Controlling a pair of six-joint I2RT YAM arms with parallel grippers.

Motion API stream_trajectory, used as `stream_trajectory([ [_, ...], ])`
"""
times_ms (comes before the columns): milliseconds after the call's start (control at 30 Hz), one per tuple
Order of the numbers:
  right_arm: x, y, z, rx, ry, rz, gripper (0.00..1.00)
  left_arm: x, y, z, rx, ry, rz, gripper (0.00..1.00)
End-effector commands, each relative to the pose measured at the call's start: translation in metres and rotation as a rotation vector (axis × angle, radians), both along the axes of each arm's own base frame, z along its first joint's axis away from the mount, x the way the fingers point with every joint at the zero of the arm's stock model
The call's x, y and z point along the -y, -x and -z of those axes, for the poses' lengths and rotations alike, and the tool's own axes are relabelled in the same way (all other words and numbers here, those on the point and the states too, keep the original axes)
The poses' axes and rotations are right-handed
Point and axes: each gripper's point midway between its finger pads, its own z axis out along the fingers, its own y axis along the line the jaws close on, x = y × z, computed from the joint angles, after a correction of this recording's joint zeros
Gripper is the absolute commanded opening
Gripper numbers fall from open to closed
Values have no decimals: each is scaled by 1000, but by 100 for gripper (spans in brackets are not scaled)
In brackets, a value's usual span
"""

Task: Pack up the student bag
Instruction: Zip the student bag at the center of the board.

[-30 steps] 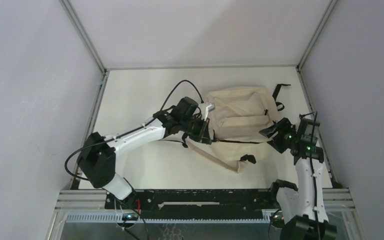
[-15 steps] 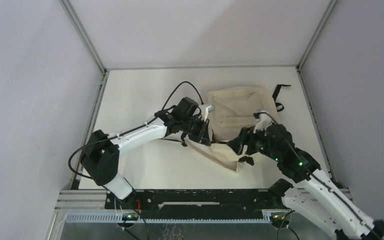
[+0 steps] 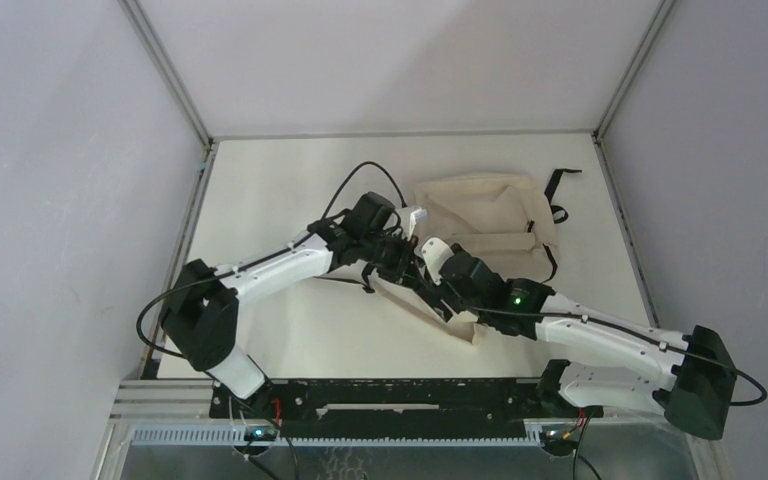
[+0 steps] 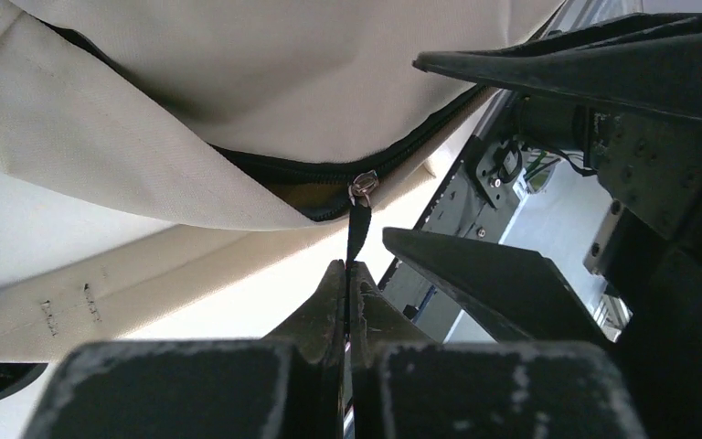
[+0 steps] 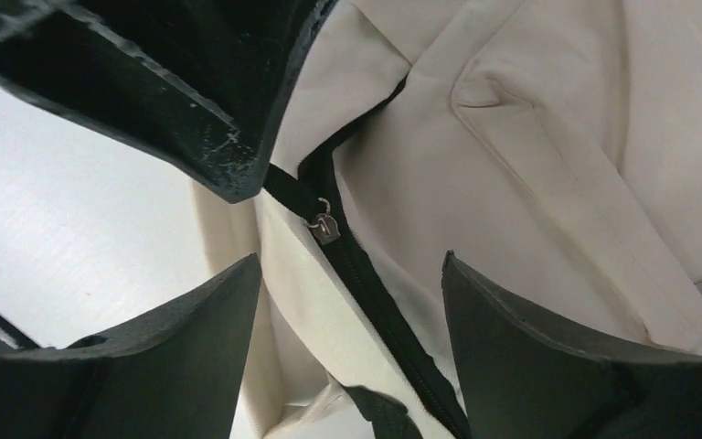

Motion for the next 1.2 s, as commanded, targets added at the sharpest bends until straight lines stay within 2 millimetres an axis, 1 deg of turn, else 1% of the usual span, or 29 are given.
stream_trajectory([
  [0, 2, -17, -1, 83, 47, -9, 76, 2, -2, -16, 12, 57, 3, 0],
  [33, 4, -17, 4, 78, 50, -5, 71, 1, -2, -16, 10, 58, 4, 0],
  [67, 5, -16, 6, 73, 49, 1, 61, 1, -3, -16, 9, 60, 2, 0],
  [133, 9, -14, 11, 59, 51, 16, 36, 1, -4, -16, 1, 66, 0, 0],
  [200, 11, -9, 16, 38, 54, 4, 16, 2, -5, -17, -7, 77, 3, 0],
  [233, 13, -7, 18, 31, 55, 0, 4, 1, -8, -18, -8, 78, -2, 0],
  [267, 15, -4, 18, 24, 53, 2, 0, 1, -10, -18, -11, 78, -7, 0],
  [367, 19, 2, 14, 21, 18, 10, 0, 0, -23, -17, -21, 75, -49, 0],
  [400, 20, 4, 8, 29, -7, 13, 0, -1, -30, -17, -27, 76, -71, 0],
  [467, 21, 10, 3, 32, -35, 7, 0, -5, -47, -16, -41, 80, -121, 0],
  [533, 22, 16, -3, 41, -52, -7, 0, -11, -66, -14, -27, 77, -174, 0],
  [600, 22, 22, -7, 45, -64, -27, 0, -12, -83, -14, -1, 70, -208, 0],
  [667, 24, 26, -11, 51, -66, -40, 0, -10, -95, -10, -12, 57, -221, 0],
  [767, 30, 30, -14, 59, -43, -47, 0, -14, -114, -14, 0, 56, -260, 0],
  [833, 33, 30, -21, 68, -46, -39, 0, -25, -128, -13, 17, 37, -301, 0],
  [967, 34, 30, -32, 99, -82, -41, 0, -57, -151, 0, 9, -27, -386, 0],
  [1033, 34, 31, -37, 109, -102, -45, 0, -68, -157, 7, -1, -43, -416, 0],
  [1167, 35, 33, -46, 126, -132, -47, 0, -83, -166, 21, -12, -91, -466, 0],
])
